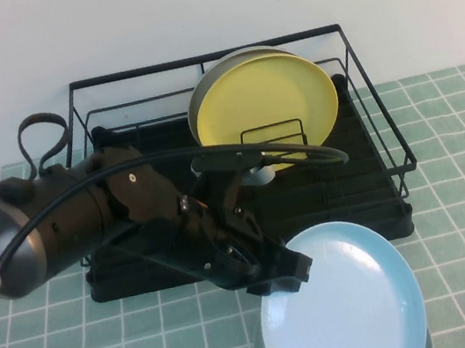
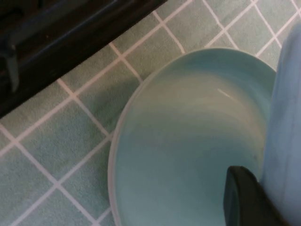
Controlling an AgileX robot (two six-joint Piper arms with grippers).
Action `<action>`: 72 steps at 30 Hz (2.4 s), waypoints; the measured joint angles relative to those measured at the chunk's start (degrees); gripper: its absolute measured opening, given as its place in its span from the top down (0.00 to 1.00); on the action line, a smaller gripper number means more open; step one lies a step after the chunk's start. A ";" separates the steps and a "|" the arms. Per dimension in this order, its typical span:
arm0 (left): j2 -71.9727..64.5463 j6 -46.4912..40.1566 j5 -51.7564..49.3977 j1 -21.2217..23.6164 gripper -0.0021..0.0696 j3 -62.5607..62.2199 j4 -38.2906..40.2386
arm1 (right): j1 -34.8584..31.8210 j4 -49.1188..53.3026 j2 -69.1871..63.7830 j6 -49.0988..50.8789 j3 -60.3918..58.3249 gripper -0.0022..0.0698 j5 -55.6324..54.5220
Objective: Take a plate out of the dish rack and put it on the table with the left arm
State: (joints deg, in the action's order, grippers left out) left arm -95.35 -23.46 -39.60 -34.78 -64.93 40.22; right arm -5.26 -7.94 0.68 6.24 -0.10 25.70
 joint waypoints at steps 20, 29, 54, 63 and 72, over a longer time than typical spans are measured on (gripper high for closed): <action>12.36 6.65 -4.59 0.00 0.89 -9.84 -22.43 | 0.00 0.00 0.00 0.00 0.00 0.97 0.00; 27.63 12.47 -7.06 0.00 0.97 -10.36 -25.98 | 0.00 0.00 0.00 0.00 0.00 0.97 0.00; 47.35 19.23 -5.19 22.06 0.97 6.64 -35.63 | 0.00 0.00 0.00 0.00 0.00 0.97 0.00; 78.16 21.87 26.20 34.53 0.97 46.46 -33.84 | 0.00 0.00 0.00 0.00 0.00 0.97 0.00; 95.32 21.75 22.45 38.47 0.97 65.92 -35.79 | 0.00 0.00 0.00 0.00 0.00 0.97 0.00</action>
State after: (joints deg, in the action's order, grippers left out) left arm -0.02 -1.71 -17.15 3.69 0.98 4.43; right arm -5.26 -7.94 0.68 6.24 -0.10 25.70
